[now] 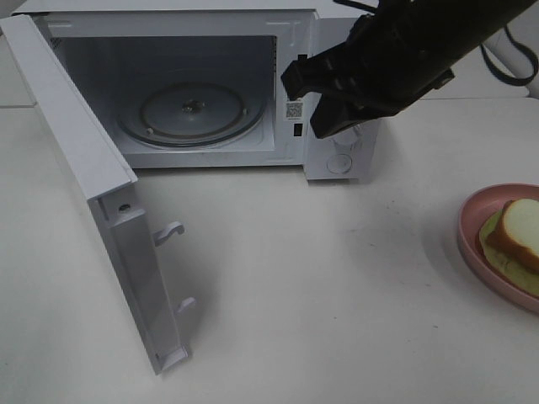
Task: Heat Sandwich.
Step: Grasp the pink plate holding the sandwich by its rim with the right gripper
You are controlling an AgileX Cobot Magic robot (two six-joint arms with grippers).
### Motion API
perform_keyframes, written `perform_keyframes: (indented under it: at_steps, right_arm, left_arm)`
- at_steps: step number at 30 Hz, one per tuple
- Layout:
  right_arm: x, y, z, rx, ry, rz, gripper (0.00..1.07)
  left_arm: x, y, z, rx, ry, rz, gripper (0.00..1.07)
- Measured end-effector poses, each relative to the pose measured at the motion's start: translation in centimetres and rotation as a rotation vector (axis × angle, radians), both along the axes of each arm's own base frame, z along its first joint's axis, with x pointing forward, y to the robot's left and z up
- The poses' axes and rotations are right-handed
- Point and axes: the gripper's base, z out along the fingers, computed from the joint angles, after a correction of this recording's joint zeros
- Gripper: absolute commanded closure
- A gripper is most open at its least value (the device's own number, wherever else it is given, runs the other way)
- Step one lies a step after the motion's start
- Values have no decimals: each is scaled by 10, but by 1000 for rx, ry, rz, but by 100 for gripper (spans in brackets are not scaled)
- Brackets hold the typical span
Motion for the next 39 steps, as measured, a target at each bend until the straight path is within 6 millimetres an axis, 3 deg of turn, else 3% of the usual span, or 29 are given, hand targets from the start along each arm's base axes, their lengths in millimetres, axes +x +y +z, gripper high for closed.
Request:
perform_keyframes:
  at_steps: [12,19,21,24,25,29,39]
  right_arm:
    - [7,-44,2,-165,130,-122,92]
    - [12,-68,0,-209,161,-235,77]
    - [12,-77,-8,-226,187,-265,66]
    - [11,-83,-14,-242,206,-278,59]
    - [9,-88,-19,-251,229,-289,50]
    - [4,-97,-32,-267,275,-312,38]
    - [-4,-112,-60,-272,309,-354,35]
  left_arm:
    - [0,0,0,0,0,0,10]
    - [0,0,0,0,0,0,10]
    - [0,0,0,0,0,0,10]
    - [0,0,0,0,0,0,10]
    - [0,0,0,0,0,0,10]
    - [0,0,0,0,0,0,10]
    - [0,0,0,0,0,0,10]
